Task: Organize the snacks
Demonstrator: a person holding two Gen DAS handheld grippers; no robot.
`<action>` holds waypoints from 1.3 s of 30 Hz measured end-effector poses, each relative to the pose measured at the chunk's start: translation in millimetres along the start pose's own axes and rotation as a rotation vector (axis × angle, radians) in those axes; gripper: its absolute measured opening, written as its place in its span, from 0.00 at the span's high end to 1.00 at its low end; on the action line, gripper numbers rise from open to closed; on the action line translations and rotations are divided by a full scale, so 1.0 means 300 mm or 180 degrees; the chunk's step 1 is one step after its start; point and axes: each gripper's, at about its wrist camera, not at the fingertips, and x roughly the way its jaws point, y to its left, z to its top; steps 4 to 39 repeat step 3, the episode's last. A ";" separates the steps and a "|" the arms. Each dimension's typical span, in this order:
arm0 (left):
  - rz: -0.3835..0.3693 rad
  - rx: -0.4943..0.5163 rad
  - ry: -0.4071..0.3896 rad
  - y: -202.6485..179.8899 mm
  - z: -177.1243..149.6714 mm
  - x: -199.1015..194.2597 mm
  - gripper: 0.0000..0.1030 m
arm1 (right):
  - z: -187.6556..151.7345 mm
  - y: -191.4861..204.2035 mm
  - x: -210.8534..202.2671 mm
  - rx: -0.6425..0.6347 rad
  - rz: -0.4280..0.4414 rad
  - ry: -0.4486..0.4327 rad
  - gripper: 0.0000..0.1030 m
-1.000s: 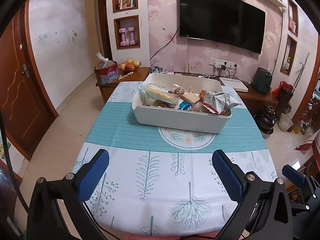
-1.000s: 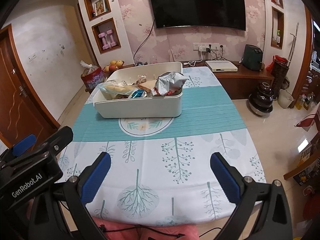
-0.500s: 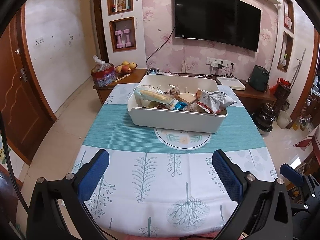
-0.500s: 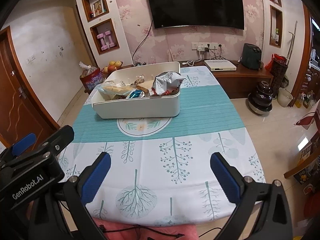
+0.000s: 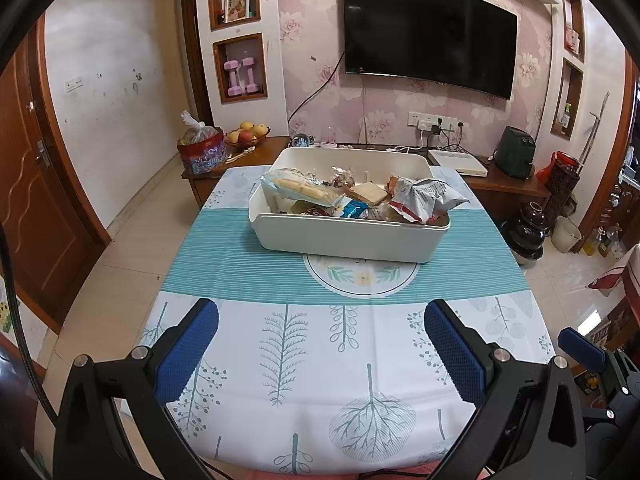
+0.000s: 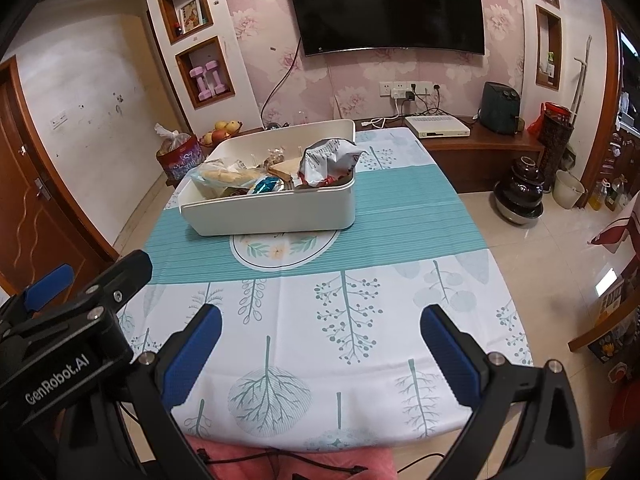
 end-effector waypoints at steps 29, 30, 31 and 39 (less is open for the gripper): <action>0.0004 0.0001 0.0001 0.000 0.000 0.000 0.01 | -0.003 0.000 0.002 0.0012 -0.0006 0.0005 0.02; 0.0004 0.0001 0.0001 0.000 0.000 0.000 0.01 | -0.003 0.000 0.002 0.0012 -0.0006 0.0005 0.02; 0.0004 0.0001 0.0001 0.000 0.000 0.000 0.01 | -0.003 0.000 0.002 0.0012 -0.0006 0.0005 0.02; 0.0004 0.0001 0.0001 0.000 0.000 0.000 0.01 | -0.003 0.000 0.002 0.0012 -0.0006 0.0005 0.02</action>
